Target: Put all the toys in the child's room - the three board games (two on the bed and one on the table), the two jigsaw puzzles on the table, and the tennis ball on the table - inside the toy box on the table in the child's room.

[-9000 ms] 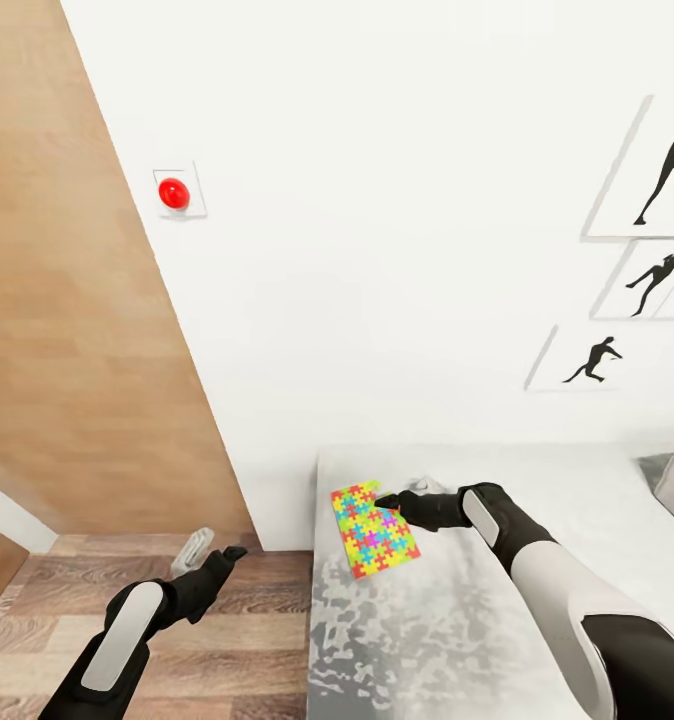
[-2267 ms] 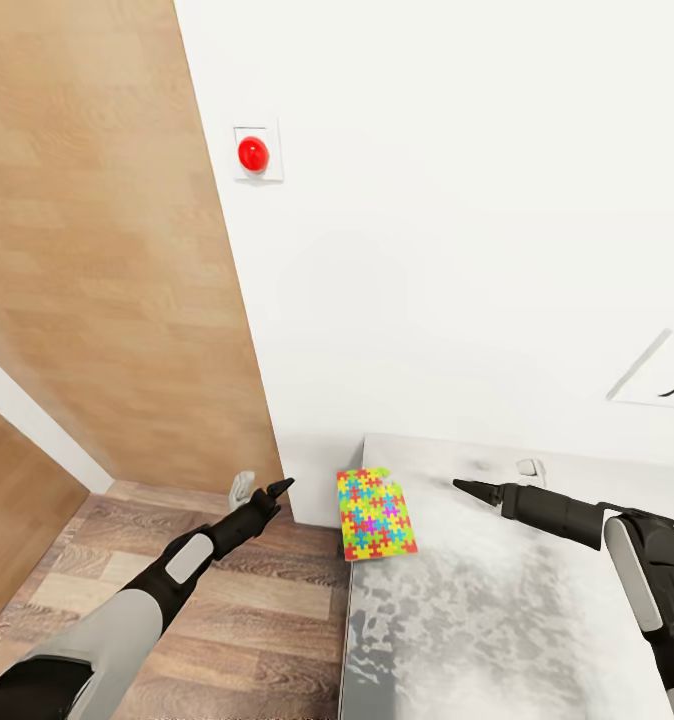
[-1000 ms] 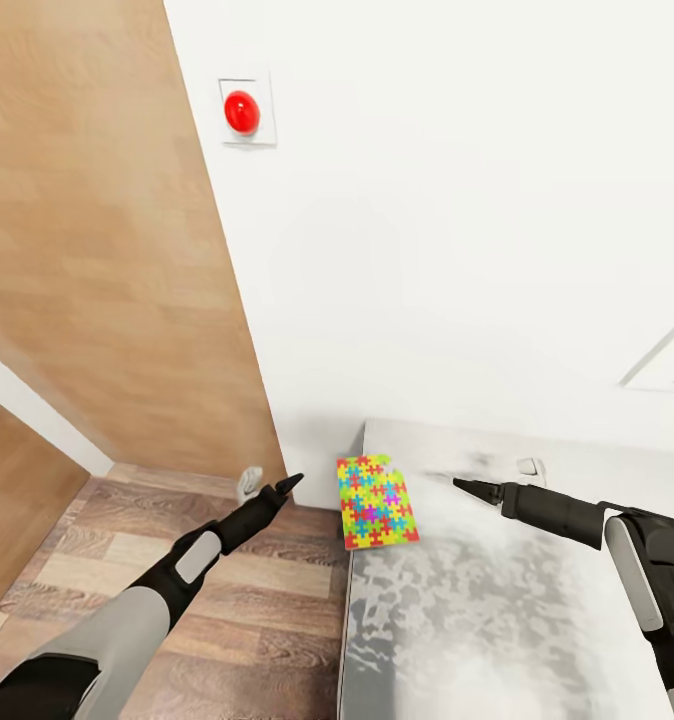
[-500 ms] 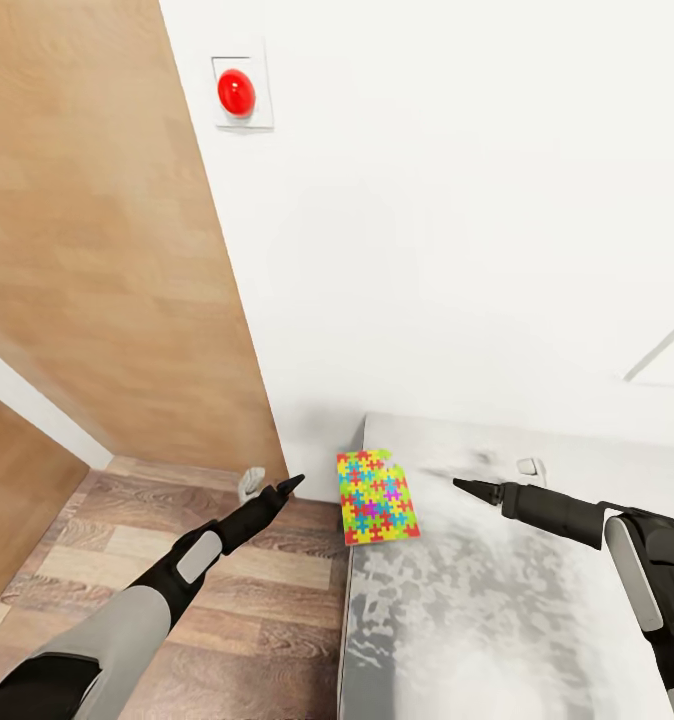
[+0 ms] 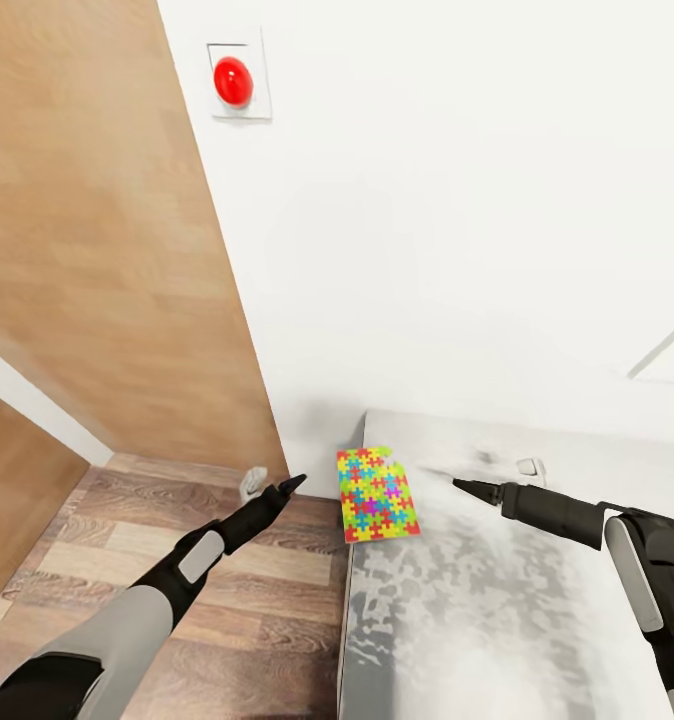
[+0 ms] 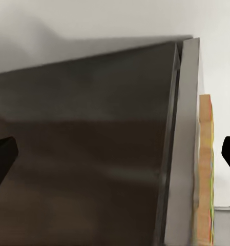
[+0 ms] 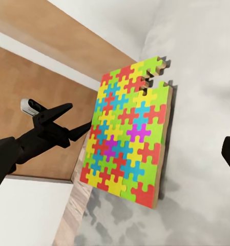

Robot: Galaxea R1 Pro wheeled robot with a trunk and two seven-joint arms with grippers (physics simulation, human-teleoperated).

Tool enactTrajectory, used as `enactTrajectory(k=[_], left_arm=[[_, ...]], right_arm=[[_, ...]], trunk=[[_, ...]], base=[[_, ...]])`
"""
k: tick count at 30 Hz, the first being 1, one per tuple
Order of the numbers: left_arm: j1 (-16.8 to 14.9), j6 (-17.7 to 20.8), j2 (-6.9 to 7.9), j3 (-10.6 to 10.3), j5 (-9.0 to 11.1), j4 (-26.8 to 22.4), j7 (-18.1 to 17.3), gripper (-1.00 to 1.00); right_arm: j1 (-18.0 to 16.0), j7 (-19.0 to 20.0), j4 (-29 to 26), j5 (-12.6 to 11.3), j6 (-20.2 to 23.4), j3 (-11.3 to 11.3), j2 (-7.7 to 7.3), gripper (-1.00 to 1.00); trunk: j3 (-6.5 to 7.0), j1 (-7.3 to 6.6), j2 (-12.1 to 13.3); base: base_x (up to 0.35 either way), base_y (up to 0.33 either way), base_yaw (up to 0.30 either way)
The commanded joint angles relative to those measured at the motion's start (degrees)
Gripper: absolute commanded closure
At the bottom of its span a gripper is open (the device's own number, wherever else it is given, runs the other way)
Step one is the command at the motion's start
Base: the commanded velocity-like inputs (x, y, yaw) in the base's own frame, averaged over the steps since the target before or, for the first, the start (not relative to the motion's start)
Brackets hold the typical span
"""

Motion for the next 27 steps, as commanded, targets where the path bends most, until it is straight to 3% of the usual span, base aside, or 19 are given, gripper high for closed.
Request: enactTrajectory(k=[1,16,27], left_arm=[[-0.05,0.52,-0.14,-0.17,0.61,0.00,-0.07,-1.00],[-0.10,0.66,-0.78,-0.16,0.68,0.00,-0.16,-1.00],[-0.15,0.78,-1.28,-0.25,0.66,-0.22,-0.55,-1.00]], right_arm=[[-0.02,0.15,-0.01,-0.02,0.25,-0.04,0.00,-1.00],[0.04,0.04,-0.06,-0.03,0.19,-0.04,0.02,-1.00],[0.05,0.03,-0.09,-0.04,0.14,-0.04,0.09,-1.00]], trunk=[[-0.10,0.03,-0.10],[-0.17,0.03,-0.10],[-0.18,0.03,-0.10]], base=[[0.000,0.000,-0.033],[0.000,0.000,-0.140],[0.000,0.000,-0.048]])
